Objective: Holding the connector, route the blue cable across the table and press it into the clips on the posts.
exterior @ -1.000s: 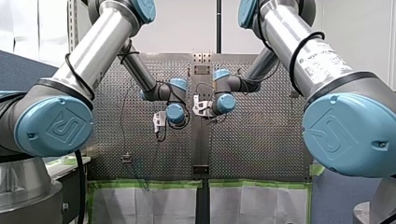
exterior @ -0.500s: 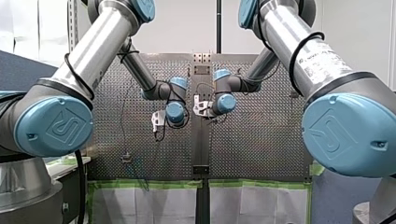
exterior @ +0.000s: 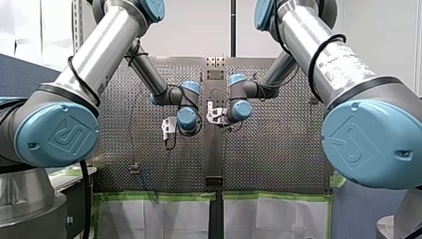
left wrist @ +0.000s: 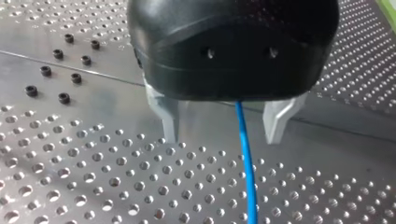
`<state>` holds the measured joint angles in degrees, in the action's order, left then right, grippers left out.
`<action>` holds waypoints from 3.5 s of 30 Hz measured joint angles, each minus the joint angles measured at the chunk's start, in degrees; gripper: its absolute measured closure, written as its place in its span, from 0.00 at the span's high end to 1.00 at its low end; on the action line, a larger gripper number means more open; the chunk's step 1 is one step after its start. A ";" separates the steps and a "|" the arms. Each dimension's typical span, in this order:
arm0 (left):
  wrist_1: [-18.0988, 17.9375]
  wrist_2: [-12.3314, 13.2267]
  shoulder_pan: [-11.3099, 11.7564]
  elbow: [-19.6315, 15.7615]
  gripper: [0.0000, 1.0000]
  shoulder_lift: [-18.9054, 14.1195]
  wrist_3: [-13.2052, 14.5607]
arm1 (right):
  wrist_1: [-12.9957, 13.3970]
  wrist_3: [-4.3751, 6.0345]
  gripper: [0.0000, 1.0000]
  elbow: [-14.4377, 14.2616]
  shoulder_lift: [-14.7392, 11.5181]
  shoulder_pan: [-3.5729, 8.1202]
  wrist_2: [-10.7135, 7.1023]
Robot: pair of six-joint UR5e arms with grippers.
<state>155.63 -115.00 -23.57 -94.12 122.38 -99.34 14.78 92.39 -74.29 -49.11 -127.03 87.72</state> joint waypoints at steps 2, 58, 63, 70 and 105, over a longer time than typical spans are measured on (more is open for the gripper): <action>0.02 -0.19 -0.17 0.00 0.57 0.00 0.02 | 0.00 0.00 0.00 0.02 0.00 0.00 0.00; 7.10 -2.35 -1.44 -2.36 0.00 -18.79 0.65 | -4.07 2.87 0.00 -4.41 -16.01 -0.23 -0.09; 6.99 -1.94 -1.63 -2.36 0.00 -21.12 1.21 | -5.16 2.96 0.00 -4.44 -18.37 0.14 -0.09; 6.74 -1.60 -1.66 -2.29 0.00 -24.93 1.42 | -5.68 2.99 0.00 -4.45 -21.88 0.40 -0.10; 1.76 4.72 1.72 -1.42 0.00 -24.82 1.08 | -4.93 2.52 0.00 -7.73 -27.89 2.23 -1.33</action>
<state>157.39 -110.28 -21.85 -95.54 97.55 -98.26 9.85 94.91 -82.02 -77.00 -124.80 86.40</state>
